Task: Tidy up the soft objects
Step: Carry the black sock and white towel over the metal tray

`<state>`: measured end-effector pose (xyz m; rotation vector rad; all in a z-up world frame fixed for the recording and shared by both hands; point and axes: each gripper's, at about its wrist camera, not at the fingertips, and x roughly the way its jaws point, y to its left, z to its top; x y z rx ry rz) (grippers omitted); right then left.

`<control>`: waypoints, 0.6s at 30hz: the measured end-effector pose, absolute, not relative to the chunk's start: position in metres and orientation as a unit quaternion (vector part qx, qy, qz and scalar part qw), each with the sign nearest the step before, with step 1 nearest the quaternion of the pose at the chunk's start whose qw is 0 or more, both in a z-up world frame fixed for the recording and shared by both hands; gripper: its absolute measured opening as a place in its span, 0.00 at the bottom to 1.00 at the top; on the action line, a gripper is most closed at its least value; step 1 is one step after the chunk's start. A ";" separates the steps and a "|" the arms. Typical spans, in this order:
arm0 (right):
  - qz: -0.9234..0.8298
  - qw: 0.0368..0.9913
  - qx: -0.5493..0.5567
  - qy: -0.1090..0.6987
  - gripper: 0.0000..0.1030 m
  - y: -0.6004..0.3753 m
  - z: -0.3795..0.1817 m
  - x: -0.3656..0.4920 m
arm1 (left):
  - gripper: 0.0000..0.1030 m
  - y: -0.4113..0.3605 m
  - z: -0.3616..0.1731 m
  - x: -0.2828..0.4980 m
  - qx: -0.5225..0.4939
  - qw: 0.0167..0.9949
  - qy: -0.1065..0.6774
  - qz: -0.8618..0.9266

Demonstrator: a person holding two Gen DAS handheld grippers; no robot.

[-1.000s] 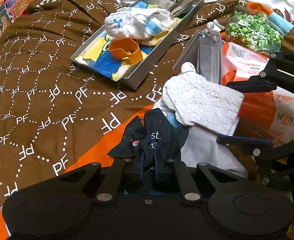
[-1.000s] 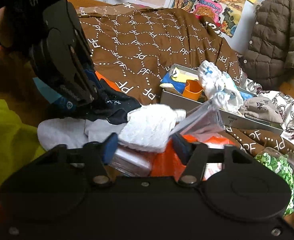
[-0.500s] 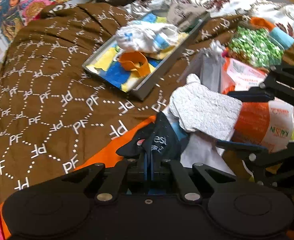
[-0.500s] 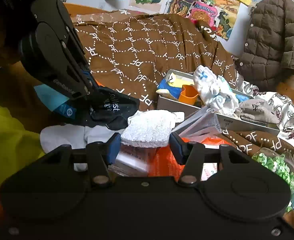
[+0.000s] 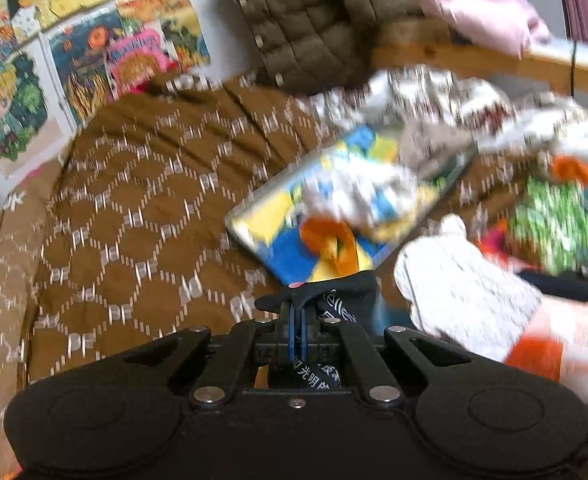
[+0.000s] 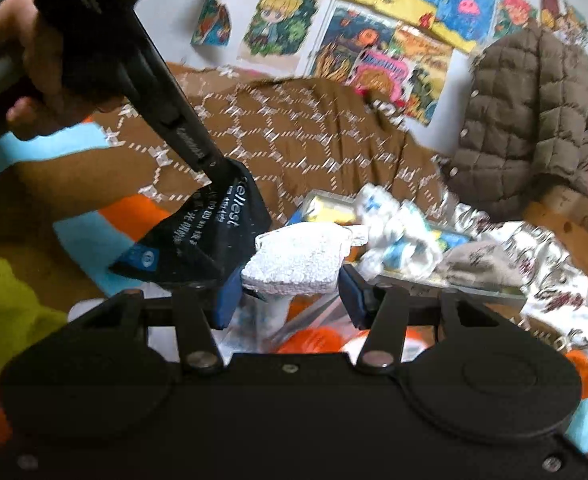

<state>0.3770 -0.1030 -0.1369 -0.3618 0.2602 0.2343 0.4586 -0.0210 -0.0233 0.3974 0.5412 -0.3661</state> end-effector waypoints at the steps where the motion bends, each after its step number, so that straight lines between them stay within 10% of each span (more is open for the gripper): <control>1: 0.111 0.970 -0.178 0.122 0.43 -0.105 -0.134 0.378 | 0.02 -0.024 -0.018 0.463 0.188 0.932 0.253 -0.179; 18: -0.007 0.983 -0.158 0.096 0.43 -0.171 -0.111 0.445 | 0.02 -0.097 0.017 0.557 0.104 0.969 0.143 -0.174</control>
